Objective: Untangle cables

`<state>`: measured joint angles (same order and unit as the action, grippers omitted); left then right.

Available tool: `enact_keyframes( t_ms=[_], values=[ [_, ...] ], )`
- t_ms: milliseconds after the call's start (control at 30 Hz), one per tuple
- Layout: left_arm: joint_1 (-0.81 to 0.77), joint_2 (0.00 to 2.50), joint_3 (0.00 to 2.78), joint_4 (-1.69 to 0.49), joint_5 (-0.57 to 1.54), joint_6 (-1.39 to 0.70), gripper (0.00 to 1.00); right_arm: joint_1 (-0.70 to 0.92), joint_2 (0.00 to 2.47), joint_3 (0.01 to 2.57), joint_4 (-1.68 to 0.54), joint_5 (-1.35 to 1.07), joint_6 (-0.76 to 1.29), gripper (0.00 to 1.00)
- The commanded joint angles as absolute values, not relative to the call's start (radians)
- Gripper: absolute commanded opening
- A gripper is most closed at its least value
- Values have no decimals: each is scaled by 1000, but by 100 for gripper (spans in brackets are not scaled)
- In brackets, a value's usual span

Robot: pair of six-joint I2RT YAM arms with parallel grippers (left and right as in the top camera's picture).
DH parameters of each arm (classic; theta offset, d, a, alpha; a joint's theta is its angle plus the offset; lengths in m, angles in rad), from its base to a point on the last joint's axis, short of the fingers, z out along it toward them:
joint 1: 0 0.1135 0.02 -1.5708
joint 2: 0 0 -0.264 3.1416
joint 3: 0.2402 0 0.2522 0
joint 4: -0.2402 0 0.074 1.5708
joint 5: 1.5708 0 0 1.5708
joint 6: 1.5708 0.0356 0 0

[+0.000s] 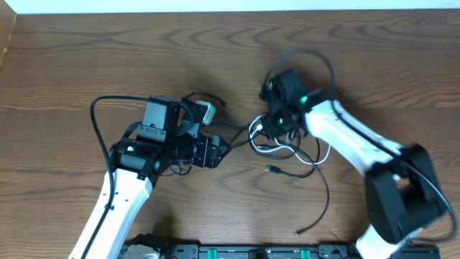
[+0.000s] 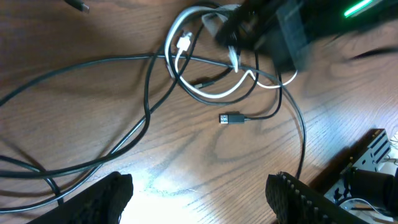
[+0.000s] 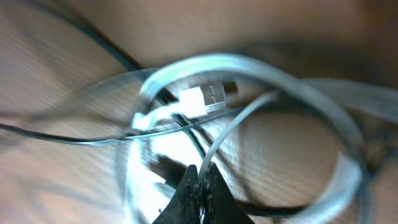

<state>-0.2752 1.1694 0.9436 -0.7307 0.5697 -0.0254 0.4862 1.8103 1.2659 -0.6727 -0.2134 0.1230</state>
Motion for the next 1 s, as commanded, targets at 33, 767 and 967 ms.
enact_keyframes(
  t_ms=[33, 767, 967],
  values=[
    [-276, 1164, 949, -732, 564, -19, 75, 465, 1645, 1479, -727, -208, 126, 1],
    [-276, 1164, 949, -733, 564, -19, 75, 344, 1357, 2098, -760, -208, 96, 1],
    [-276, 1164, 949, -732, 564, -19, 75, 297, 1371, 2097, -952, -208, 69, 17]
  ],
)
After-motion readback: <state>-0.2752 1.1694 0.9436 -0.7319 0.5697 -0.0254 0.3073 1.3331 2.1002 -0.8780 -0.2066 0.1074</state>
